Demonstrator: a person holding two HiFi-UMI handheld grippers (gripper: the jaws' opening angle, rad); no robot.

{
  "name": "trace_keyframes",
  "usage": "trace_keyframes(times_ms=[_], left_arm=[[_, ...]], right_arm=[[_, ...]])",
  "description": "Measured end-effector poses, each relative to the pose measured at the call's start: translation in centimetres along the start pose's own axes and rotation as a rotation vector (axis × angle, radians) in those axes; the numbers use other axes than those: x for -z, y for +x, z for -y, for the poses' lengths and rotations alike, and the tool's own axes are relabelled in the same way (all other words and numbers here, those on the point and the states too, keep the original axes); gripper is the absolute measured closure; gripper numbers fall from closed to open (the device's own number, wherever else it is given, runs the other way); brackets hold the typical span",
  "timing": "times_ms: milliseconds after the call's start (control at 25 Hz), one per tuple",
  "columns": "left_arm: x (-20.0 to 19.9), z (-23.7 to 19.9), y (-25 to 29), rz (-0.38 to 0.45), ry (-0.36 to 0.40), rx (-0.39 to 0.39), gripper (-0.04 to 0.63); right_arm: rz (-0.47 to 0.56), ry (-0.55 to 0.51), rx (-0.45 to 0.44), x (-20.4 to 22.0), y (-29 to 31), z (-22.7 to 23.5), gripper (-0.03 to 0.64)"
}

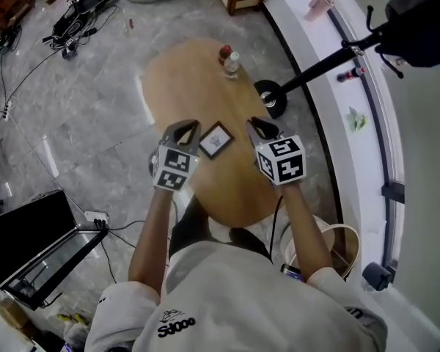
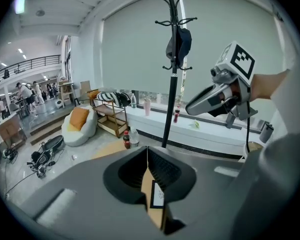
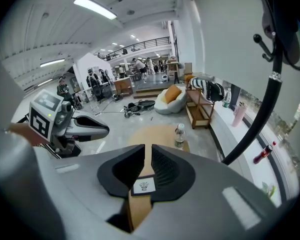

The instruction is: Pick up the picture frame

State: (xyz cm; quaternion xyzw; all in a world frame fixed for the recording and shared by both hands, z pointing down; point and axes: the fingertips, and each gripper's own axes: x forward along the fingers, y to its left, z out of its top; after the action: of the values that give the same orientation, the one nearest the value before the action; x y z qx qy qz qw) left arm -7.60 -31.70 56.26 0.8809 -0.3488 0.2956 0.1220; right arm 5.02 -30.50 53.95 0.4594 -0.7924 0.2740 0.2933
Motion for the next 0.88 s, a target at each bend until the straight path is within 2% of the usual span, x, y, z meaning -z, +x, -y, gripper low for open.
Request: trace_keyframes(times_ms=[120, 240, 560, 880], left_arm=[[1.9, -0.5, 2.6, -0.041, -0.008, 0.032, 0.575], [4.4, -0.8, 5.2, -0.093, -0.025, 0.070, 0.536], [12.2, -0.8, 10.9, -0.242, -0.080, 0.147, 0.535], [18.6, -0.6, 15.3, -0.333, -0.133, 0.207, 0.534]], right_arm=[[-0.037, 0.021, 0.004, 1.3, 2.5, 1.0, 0.565], [-0.078, 0.045, -0.002, 3.0, 4.9, 1.5, 0.560], [-0.198, 0.095, -0.013, 8.4, 11.5, 3.4, 0.554], [-0.299, 0.139, -0.014, 13.8, 17.6, 4.2, 0.547]])
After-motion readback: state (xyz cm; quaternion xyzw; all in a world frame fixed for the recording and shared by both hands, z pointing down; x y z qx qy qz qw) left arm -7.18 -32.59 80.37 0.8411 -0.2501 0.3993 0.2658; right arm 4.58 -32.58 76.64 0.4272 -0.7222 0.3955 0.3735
